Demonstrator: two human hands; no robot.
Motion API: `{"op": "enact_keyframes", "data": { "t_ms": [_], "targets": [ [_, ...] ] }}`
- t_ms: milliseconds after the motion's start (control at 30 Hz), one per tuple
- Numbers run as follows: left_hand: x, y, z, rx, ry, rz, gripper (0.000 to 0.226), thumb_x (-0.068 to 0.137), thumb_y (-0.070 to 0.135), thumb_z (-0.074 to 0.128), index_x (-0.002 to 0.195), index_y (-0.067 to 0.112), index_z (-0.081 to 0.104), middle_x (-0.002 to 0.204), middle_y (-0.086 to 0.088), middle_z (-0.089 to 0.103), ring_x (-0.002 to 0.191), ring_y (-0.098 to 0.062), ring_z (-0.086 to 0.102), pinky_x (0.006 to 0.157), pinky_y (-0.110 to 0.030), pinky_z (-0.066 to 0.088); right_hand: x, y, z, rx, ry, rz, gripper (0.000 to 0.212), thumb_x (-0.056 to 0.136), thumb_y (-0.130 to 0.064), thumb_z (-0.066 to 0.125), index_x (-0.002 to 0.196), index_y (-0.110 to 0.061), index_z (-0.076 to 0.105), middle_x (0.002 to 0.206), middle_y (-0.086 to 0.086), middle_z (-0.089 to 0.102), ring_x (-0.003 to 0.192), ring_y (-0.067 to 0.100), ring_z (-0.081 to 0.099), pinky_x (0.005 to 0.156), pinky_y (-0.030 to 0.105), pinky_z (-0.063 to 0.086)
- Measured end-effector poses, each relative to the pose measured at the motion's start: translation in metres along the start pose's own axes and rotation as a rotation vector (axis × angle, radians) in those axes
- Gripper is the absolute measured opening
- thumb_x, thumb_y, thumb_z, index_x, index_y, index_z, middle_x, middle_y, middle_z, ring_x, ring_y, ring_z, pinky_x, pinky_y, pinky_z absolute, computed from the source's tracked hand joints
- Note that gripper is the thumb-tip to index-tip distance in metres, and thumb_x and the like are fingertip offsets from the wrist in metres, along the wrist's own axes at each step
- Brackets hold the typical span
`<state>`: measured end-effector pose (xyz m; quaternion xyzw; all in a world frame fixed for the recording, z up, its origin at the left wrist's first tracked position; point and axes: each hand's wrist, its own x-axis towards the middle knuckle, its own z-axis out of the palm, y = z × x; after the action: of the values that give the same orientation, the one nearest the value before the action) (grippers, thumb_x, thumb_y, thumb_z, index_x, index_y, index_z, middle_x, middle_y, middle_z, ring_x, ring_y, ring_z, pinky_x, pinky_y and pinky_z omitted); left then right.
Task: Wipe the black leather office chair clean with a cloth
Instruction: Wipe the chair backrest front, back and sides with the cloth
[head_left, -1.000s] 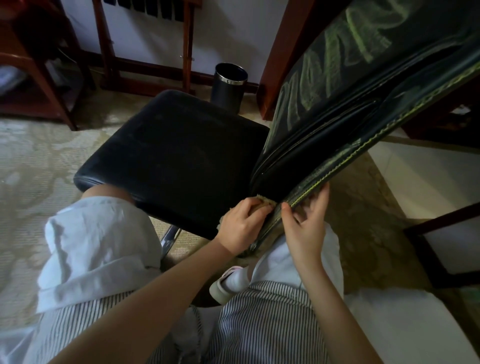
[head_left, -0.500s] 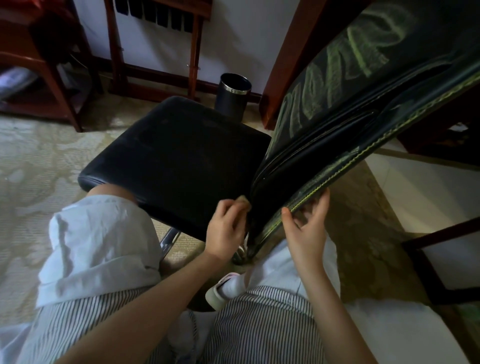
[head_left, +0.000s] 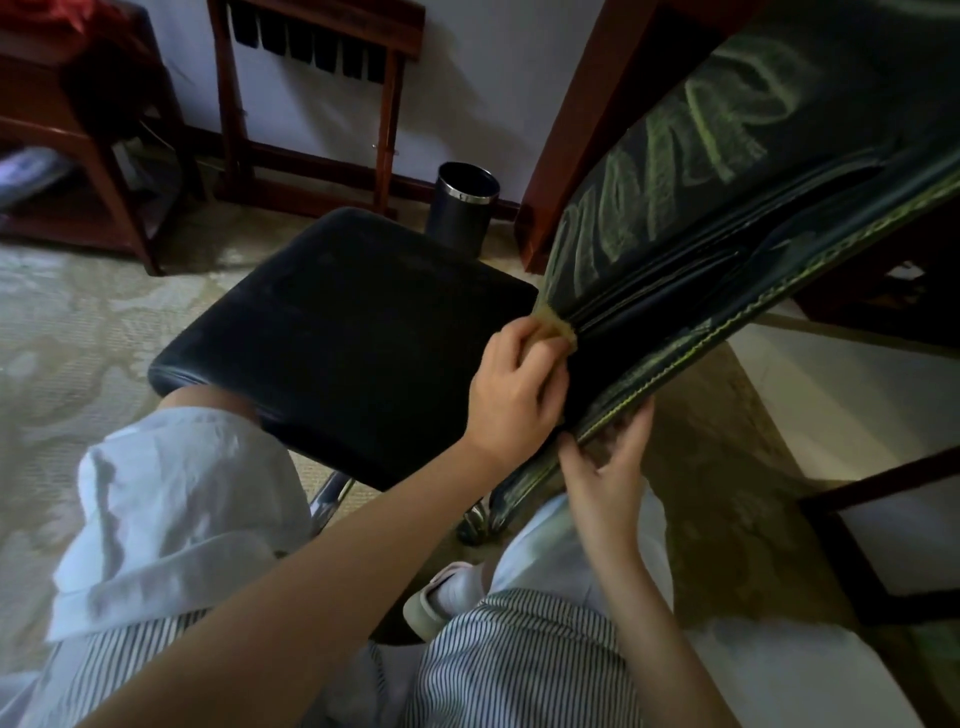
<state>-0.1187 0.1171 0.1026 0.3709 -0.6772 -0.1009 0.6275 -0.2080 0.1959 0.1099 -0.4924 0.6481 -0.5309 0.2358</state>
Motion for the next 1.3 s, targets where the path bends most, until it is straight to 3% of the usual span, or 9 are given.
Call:
{"op": "enact_keyframes", "data": {
  "t_ms": [200,367,467,567,667,767,933,1133,1300],
  "targets": [
    [-0.034,-0.021,-0.013,-0.047,-0.191,-0.167,0.016,0.092,0.023,0.043,0.107,0.018,0.045,0.117,0.001,0.037,0.091,-0.019,0.055,0.073,-0.025,0.047,0.001,0.0,0.003,-0.014,0.029,0.015,0.082,0.087,0.0,0.06,0.139,-0.042,0.012,0.121,-0.026,0.043,0.099,-0.025,0.048,0.079,0.007,0.045],
    [-0.039,-0.031,-0.025,-0.097,-0.369,-0.391,0.007,0.09,0.016,0.052,0.096,0.015,0.05,0.105,0.004,0.044,0.082,-0.004,0.048,0.071,-0.015,0.039,0.004,-0.002,-0.005,-0.034,-0.017,0.054,0.084,0.086,-0.004,0.062,0.147,-0.035,0.012,0.134,-0.009,0.044,0.104,-0.012,0.052,0.082,0.011,0.048],
    [-0.022,-0.027,-0.028,-0.183,-0.311,-0.563,0.01,0.088,0.01,0.054,0.087,0.02,0.052,0.096,0.002,0.051,0.086,-0.004,0.05,0.073,-0.011,0.037,0.004,-0.009,-0.017,-0.137,-0.072,0.079,0.085,0.087,-0.013,0.063,0.147,-0.038,0.008,0.144,-0.007,0.039,0.121,0.006,0.049,0.095,0.028,0.047],
    [0.007,-0.01,-0.029,-0.341,-0.131,-0.648,0.017,0.093,0.014,0.048,0.085,0.023,0.06,0.099,-0.003,0.06,0.093,-0.007,0.054,0.081,-0.016,0.04,-0.001,-0.025,-0.032,-0.295,-0.035,0.042,0.088,0.087,-0.015,0.063,0.148,-0.038,0.003,0.153,-0.004,0.025,0.137,0.014,0.031,0.105,0.039,0.04],
    [0.049,0.021,-0.033,-0.49,-0.087,-0.537,0.021,0.09,0.019,0.043,0.09,0.03,0.06,0.101,0.001,0.062,0.098,-0.009,0.055,0.088,-0.022,0.042,-0.001,-0.048,-0.048,-0.484,0.071,-0.222,0.084,0.087,-0.009,0.062,0.144,-0.037,0.008,0.155,0.006,0.019,0.142,0.019,0.02,0.111,0.049,0.03],
    [0.091,0.058,-0.031,-0.589,-0.182,-0.379,0.023,0.089,0.017,0.043,0.106,0.018,0.059,0.108,0.0,0.06,0.105,-0.012,0.054,0.095,-0.029,0.043,0.012,-0.067,-0.059,-0.682,0.228,-0.513,0.078,0.081,-0.005,0.059,0.144,-0.026,0.017,0.153,0.019,0.016,0.14,0.032,0.017,0.111,0.051,0.023],
    [0.142,0.093,-0.017,-0.509,-0.322,-0.108,0.029,0.09,0.014,0.051,0.119,0.012,0.055,0.117,-0.001,0.057,0.111,-0.011,0.051,0.098,-0.03,0.042,0.041,-0.093,-0.083,-1.144,0.343,-0.897,0.077,0.078,-0.007,0.057,0.143,-0.023,0.021,0.149,0.015,0.015,0.137,0.034,0.016,0.112,0.048,0.014],
    [0.142,0.081,-0.006,-0.34,-0.303,0.036,0.021,0.091,0.014,0.057,0.11,0.009,0.063,0.104,-0.003,0.06,0.097,-0.004,0.053,0.085,-0.011,0.041,0.074,-0.131,-0.107,-1.529,0.123,-1.161,0.067,0.073,-0.009,0.068,0.134,-0.019,0.041,0.152,0.012,0.026,0.14,0.03,0.014,0.113,0.048,-0.001],
    [0.121,0.049,-0.008,-0.332,-0.342,-0.149,0.021,0.092,0.016,0.057,0.111,0.012,0.064,0.104,-0.001,0.063,0.099,-0.01,0.057,0.091,-0.028,0.047,0.097,-0.155,-0.117,-1.681,-0.032,-1.322,0.06,0.073,-0.005,0.069,0.131,-0.007,0.052,0.138,0.017,0.049,0.13,0.034,0.041,0.11,0.051,0.012]
  ]
}}
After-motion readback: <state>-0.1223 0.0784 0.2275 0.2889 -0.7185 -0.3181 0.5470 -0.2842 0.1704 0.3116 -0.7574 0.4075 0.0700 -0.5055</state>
